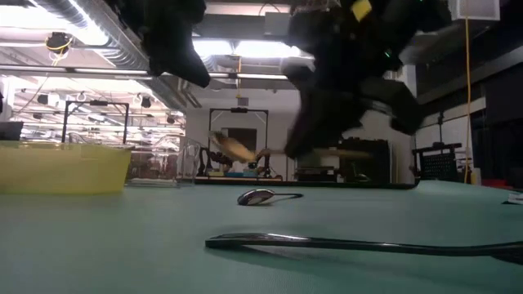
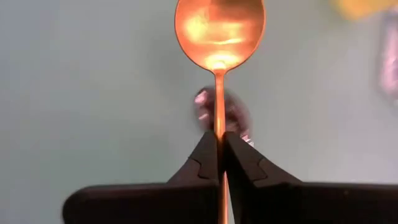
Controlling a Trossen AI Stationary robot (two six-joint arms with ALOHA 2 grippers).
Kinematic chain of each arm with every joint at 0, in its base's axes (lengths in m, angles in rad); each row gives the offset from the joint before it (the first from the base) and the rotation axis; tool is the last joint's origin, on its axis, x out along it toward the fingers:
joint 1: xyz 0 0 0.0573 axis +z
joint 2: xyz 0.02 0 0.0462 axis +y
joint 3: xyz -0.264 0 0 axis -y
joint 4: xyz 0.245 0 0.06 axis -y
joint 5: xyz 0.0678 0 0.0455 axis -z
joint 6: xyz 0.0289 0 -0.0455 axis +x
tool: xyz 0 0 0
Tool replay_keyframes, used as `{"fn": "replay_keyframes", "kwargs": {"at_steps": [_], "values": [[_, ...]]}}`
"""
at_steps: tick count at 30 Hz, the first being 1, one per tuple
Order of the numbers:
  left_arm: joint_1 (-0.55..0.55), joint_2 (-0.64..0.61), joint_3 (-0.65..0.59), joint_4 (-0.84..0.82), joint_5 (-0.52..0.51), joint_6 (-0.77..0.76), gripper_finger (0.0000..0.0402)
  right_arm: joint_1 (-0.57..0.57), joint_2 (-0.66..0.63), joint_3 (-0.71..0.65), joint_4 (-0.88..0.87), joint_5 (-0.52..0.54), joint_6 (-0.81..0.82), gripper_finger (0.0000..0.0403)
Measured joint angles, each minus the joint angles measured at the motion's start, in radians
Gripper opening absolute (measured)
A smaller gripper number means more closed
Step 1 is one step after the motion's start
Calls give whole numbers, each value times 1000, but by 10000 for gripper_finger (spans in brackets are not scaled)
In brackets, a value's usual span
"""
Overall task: Sort silverware by color (type)
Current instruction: Put the gold spoon into the yellow bin
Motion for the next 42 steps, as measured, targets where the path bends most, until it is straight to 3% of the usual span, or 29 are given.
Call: {"fn": "replay_keyframes", "kwargs": {"at_steps": [10,22,30,42], "values": [[0,0,0,8,138,-104,62,0,0,133,-1,147,-255,1],[0,0,0,110,287,-246,62,0,-1,182,9,191,-402,1],[0,12,1,121,300,-315,62,0,-1,182,16,220,-461,1],[0,124,1,214,350,-317,62,0,-1,182,14,221,-485,1]]}}
